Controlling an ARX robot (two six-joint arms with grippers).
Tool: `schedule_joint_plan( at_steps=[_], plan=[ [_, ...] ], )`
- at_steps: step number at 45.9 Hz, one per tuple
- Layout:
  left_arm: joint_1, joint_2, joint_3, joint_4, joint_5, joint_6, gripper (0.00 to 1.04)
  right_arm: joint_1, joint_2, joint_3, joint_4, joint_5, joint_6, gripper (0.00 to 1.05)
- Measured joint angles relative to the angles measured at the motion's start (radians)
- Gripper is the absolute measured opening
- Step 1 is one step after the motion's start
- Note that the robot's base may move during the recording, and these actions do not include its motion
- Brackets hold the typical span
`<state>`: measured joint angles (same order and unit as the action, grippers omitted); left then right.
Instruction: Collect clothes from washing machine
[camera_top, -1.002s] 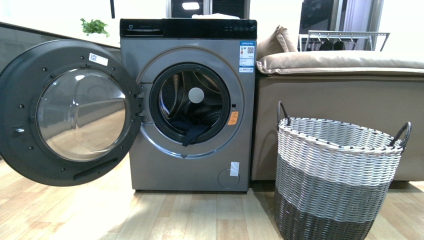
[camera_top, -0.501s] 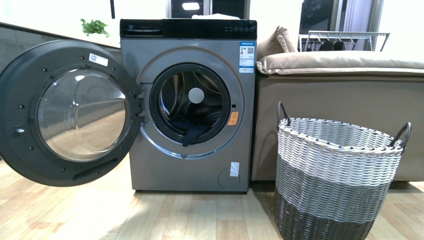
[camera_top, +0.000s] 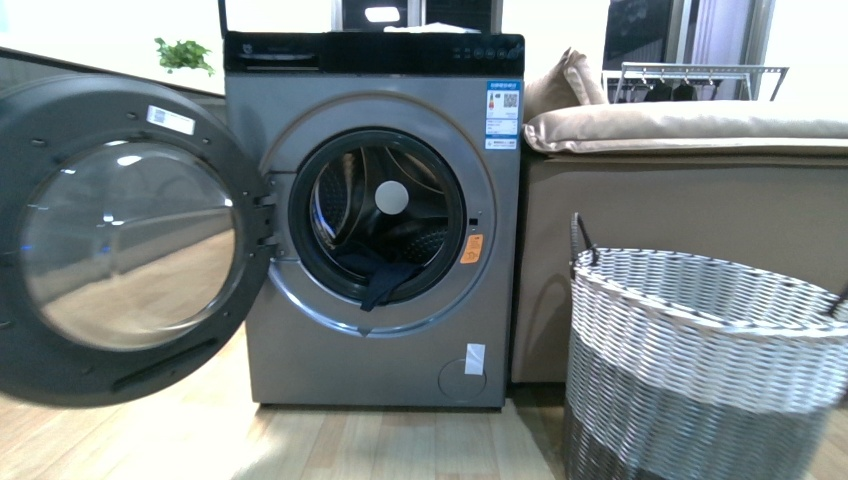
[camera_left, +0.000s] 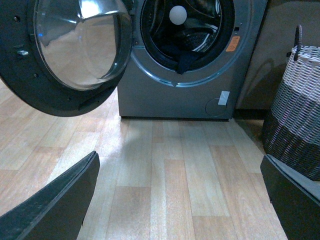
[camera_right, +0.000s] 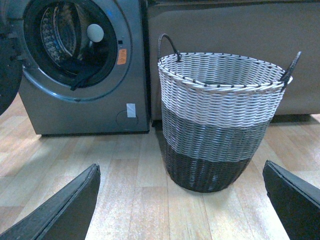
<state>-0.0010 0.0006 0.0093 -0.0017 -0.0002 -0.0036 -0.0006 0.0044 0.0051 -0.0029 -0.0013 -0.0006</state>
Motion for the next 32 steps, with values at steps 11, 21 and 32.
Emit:
schedule_joint_plan(
  at_steps=[11, 21, 32],
  plan=[
    [0.0, 0.0, 0.0, 0.0, 0.0, 0.0, 0.98, 0.0, 0.0, 0.0, 0.0, 0.0, 0.0, 0.97],
    [0.0, 0.0, 0.0, 0.0, -0.003, 0.0, 0.98, 0.0, 0.0, 0.0, 0.001, -0.001, 0.0, 0.97],
    [0.0, 0.001, 0.0, 0.0, -0.002, 0.0, 0.98, 0.0, 0.0, 0.0, 0.0, 0.0, 0.0, 0.97]
  ],
)
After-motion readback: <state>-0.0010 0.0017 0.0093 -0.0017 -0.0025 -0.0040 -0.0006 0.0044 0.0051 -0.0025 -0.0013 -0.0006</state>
